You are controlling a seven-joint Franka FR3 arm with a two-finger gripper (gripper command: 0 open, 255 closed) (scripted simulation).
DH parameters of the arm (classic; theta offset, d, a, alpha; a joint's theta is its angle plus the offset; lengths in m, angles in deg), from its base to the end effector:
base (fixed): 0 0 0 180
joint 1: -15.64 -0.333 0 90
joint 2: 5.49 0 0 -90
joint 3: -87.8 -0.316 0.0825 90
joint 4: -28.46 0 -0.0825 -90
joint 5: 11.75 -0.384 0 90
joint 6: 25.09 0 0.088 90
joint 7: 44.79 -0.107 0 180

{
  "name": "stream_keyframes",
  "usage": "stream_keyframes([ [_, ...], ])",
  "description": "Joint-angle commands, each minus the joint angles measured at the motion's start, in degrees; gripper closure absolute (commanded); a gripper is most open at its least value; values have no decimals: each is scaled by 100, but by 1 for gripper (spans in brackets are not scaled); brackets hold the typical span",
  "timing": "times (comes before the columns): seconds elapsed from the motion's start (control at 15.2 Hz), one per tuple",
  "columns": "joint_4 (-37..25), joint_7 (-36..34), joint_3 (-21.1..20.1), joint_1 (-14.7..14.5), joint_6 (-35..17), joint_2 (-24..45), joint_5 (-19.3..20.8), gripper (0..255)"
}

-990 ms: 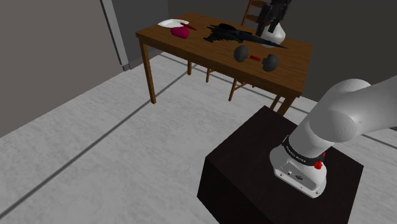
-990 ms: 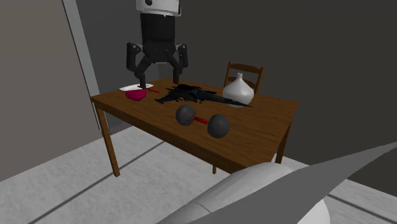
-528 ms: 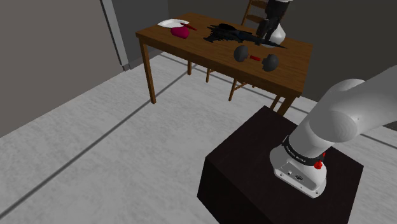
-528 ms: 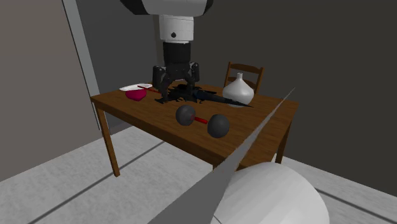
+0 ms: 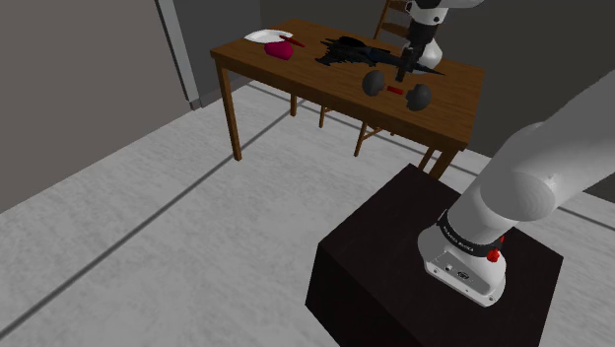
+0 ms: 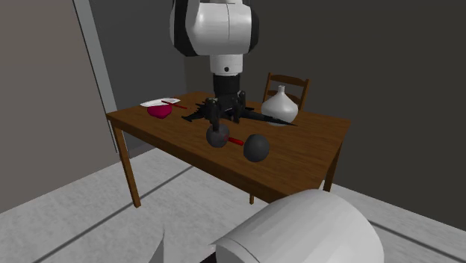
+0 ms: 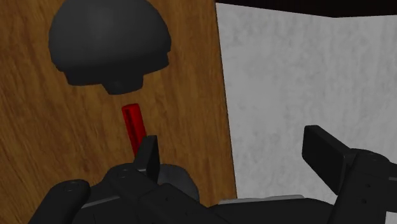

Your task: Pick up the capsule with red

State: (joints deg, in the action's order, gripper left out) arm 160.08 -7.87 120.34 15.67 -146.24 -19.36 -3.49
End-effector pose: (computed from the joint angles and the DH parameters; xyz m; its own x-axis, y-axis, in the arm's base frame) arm 0.3985 -0.2703 0.4332 0.9868 0.1602 0.0242 0.1599 -0.9870 0.0131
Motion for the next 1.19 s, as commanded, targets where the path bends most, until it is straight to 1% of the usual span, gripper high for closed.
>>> stream_keyframes([
  [0.0, -268, 467, 223, -77, -272, 595, -258, 0],
  [0.2, -645, 1168, 428, -64, -541, 1369, -707, 0],
  [0.33, -939, 1646, 484, 14, -674, 1905, -1061, 0],
  [0.4, -1033, 1783, 474, 62, -705, 2064, -1166, 0],
  [0.86, -831, 1985, 388, 151, -1192, 2424, -1471, 0],
  [0.99, -817, 2003, 379, 159, -1231, 2455, -1499, 0],
  [1.06, -810, 2006, 381, 160, -1235, 2452, -1497, 255],
  [1.12, -810, 2005, 381, 160, -1235, 2451, -1497, 255],
])
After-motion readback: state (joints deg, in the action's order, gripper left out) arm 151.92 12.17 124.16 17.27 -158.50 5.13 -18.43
